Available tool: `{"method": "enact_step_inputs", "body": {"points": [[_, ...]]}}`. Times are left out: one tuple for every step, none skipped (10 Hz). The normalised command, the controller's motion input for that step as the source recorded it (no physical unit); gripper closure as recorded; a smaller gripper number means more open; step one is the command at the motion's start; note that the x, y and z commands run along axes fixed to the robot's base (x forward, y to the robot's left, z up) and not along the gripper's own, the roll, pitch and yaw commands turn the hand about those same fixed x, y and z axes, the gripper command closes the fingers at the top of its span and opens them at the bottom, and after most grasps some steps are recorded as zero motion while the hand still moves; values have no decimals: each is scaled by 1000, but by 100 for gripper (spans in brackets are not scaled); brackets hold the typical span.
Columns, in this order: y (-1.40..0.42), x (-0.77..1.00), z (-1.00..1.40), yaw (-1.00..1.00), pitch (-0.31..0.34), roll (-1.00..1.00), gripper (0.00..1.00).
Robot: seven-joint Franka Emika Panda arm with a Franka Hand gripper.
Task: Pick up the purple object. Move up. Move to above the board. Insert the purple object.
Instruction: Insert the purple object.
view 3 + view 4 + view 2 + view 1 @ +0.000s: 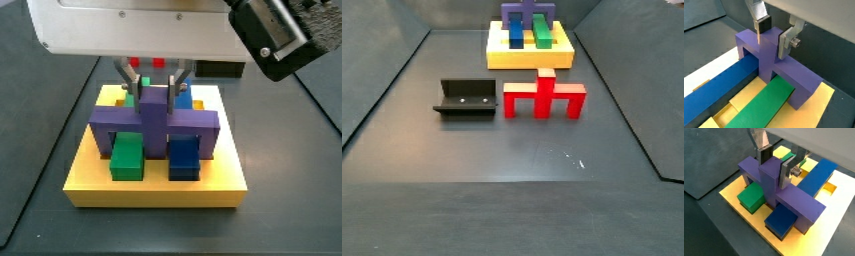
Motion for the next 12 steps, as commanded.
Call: {"method": "enact_step_inputs", "body": {"points": [[0, 29, -143, 0, -31, -134, 100], [26, 0, -371, 0, -30, -70, 100], [80, 17, -571, 0, -31, -40, 100], [186, 160, -717, 0, -7, -71, 100], [137, 191, -651, 0, -39, -154, 100], [109, 169, -589, 0, -47, -197, 100], [74, 131, -529, 0, -66, -226, 100], [29, 126, -477, 0, -70, -221, 100], [0, 0, -343, 137, -51, -71, 100], [0, -17, -263, 126, -63, -11, 100], [-37, -166, -249, 20, -74, 71, 100], [-14, 0, -257, 0, -6, 71, 100]]}}
